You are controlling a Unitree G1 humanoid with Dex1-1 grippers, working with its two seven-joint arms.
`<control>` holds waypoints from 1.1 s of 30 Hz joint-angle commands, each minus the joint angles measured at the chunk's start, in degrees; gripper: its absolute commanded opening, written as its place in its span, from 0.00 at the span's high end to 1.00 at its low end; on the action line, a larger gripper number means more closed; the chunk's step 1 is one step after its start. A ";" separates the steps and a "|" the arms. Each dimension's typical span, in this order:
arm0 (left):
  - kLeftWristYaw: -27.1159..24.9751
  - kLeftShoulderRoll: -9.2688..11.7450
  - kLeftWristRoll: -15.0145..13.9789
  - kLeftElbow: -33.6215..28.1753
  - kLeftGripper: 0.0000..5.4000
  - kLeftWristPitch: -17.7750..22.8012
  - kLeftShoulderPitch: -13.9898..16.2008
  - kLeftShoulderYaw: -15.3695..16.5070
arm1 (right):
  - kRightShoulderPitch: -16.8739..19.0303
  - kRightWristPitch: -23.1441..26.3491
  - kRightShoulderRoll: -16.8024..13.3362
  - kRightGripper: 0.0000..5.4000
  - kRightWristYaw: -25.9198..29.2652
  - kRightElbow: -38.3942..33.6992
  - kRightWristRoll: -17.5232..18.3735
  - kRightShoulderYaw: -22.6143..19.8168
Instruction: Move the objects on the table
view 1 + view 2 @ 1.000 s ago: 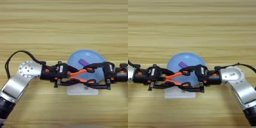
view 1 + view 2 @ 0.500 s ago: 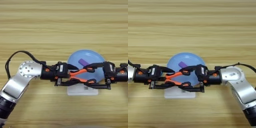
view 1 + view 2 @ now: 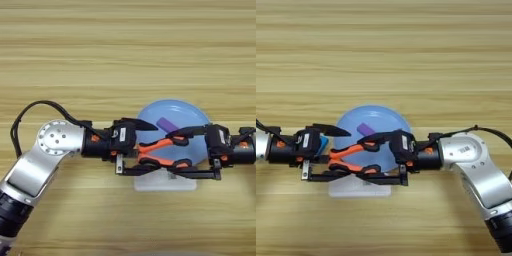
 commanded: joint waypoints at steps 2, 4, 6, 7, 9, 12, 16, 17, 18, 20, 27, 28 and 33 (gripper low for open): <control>0.12 -0.47 -1.68 -0.81 0.09 -0.81 -1.43 1.12 | -0.45 -0.79 0.29 0.37 0.65 0.50 0.18 0.30; 0.07 -0.48 -1.77 -0.90 0.06 -0.78 -1.37 1.21 | -0.45 -0.85 0.33 0.37 0.61 0.63 0.21 0.26; 0.07 -0.52 -1.97 -0.97 0.02 -0.78 -1.31 1.36 | -0.44 -0.92 0.40 0.37 0.54 0.77 0.21 0.19; 0.13 -0.60 -2.16 -1.05 0.01 -0.73 -1.24 1.51 | -0.41 -0.98 0.47 0.37 0.46 0.88 0.24 0.10; 0.19 -0.74 -2.43 -1.19 0.00 -0.72 -1.10 1.77 | -0.34 -1.15 0.62 0.37 0.29 1.20 0.29 -0.10; 0.35 -0.86 -2.99 -1.56 0.00 -0.62 -0.78 2.36 | -0.18 -1.53 0.70 0.37 -0.19 1.75 0.42 -0.48; 0.07 -0.48 -4.24 -2.75 0.00 -0.22 0.04 3.40 | 0.20 -1.85 0.75 0.37 -1.03 2.01 0.97 -1.59; -0.07 -0.33 -4.68 -3.15 0.00 -0.08 0.37 3.63 | 0.30 -1.91 0.75 0.37 -1.18 2.12 1.12 -1.93; -0.16 -0.16 -5.04 -3.47 0.00 -0.01 0.66 3.79 | 0.41 -1.98 0.76 0.37 -1.33 2.20 1.20 -2.22; -0.02 0.05 -5.67 -3.68 0.00 -0.06 1.04 4.00 | 0.55 -2.27 0.88 0.37 -1.73 2.62 1.26 -2.78; 3.04 -1.04 -9.46 -5.46 0.00 0.71 3.19 7.25 | 1.82 -3.03 1.20 0.37 -3.16 3.48 2.16 -5.65; 3.25 -1.03 -10.34 -6.07 0.00 0.84 3.71 7.81 | 2.04 -3.14 1.27 0.37 -3.41 3.66 2.30 -6.12; 5.55 -1.64 -13.08 -7.68 0.00 1.29 5.00 10.09 | 2.73 -3.99 1.89 0.37 -4.19 5.14 2.61 -7.92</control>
